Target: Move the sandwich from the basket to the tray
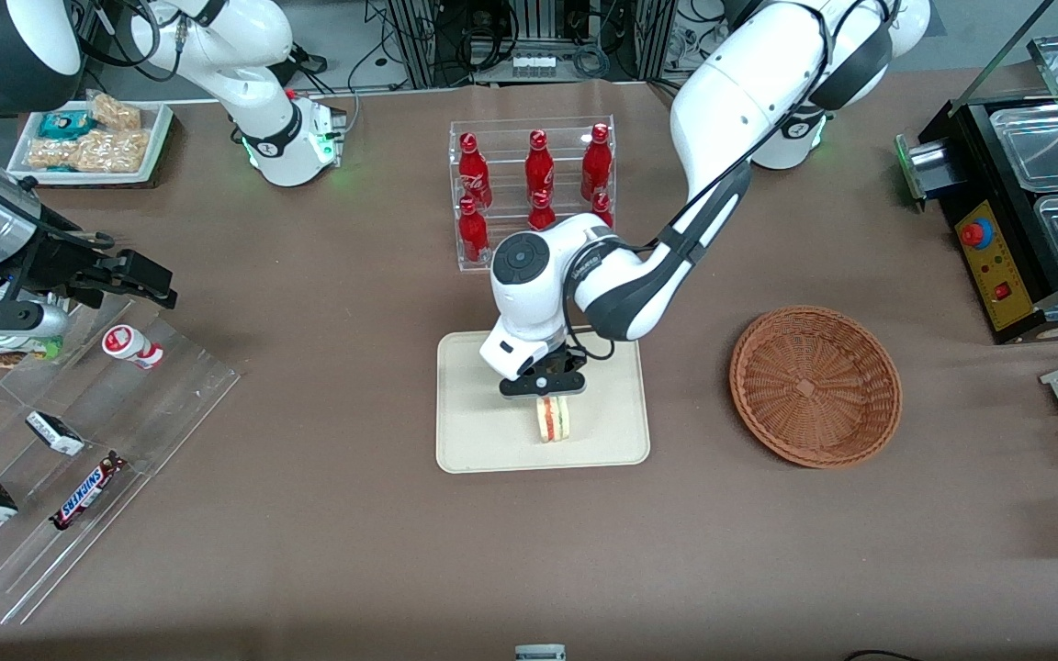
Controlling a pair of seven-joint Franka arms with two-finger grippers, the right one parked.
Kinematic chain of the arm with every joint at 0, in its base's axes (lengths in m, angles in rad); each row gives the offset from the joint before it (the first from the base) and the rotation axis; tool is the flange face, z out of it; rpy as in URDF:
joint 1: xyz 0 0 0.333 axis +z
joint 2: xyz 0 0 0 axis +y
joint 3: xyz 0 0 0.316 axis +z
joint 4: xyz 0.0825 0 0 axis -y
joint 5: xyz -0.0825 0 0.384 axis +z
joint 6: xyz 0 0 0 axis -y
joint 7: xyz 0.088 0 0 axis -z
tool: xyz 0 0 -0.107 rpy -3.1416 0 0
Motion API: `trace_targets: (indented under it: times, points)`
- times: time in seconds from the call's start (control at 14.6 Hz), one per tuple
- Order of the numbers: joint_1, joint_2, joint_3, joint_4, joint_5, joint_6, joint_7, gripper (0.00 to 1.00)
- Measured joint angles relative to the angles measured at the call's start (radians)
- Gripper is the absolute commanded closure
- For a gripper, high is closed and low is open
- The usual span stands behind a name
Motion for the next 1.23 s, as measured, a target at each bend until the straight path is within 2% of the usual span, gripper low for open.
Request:
trace_targets:
  times: [0.07, 0.34, 0.62, 0.82, 1.03, 1.16, 1.23]
  points:
    - [-0.004, 0.005, 0.000, -0.009, 0.000, 0.036, -0.003, 0.00]
    - [-0.005, 0.000, 0.002, -0.019, 0.003, 0.064, -0.026, 0.00]
    - [0.037, -0.079, 0.008, -0.001, -0.002, -0.035, -0.044, 0.00]
    - [0.141, -0.234, 0.009, 0.011, -0.080, -0.126, -0.045, 0.00]
    - [0.274, -0.403, 0.011, 0.012, -0.134, -0.319, -0.038, 0.00]
    - [0.387, -0.500, 0.012, -0.001, -0.220, -0.434, 0.046, 0.00]
    - [0.452, -0.550, 0.012, -0.024, -0.262, -0.473, 0.143, 0.00]
